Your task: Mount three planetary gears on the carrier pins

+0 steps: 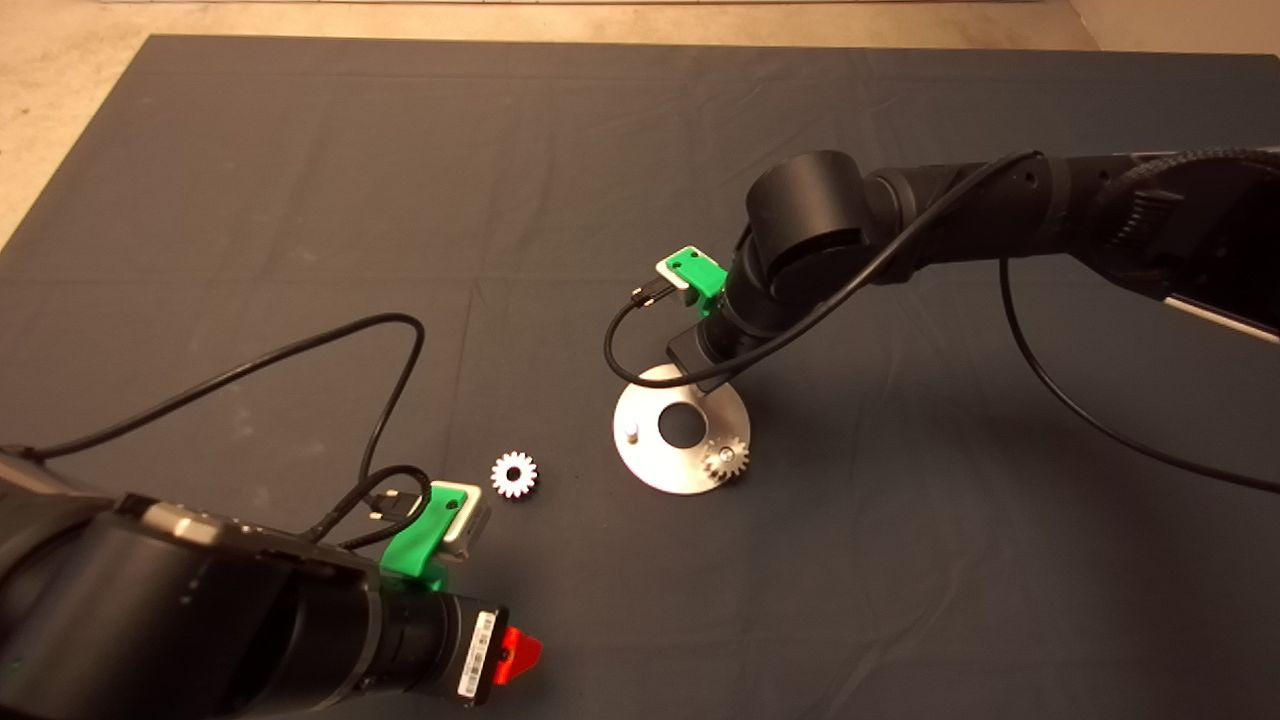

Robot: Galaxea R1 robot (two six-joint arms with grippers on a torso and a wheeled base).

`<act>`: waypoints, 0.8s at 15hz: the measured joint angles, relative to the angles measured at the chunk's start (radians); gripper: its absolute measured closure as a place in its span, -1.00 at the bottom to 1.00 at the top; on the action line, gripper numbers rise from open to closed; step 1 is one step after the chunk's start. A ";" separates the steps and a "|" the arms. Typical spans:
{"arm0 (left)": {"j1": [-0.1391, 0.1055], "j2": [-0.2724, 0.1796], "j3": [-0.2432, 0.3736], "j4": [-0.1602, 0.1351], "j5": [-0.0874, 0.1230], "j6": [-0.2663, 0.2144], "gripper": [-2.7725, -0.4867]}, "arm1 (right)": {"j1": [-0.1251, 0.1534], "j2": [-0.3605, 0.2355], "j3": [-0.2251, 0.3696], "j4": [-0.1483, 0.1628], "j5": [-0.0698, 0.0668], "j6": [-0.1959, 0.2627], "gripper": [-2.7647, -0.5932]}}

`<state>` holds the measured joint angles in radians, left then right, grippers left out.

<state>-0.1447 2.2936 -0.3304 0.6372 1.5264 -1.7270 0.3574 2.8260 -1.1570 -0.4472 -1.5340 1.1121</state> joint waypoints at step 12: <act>0.000 0.000 0.000 0.000 0.000 0.000 -0.62 | 0.000 0.044 -0.113 0.053 0.001 -0.050 0.80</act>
<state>-0.1447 2.2936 -0.3304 0.6372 1.5264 -1.7270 0.3574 2.8701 -1.2700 -0.3940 -1.5328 1.0617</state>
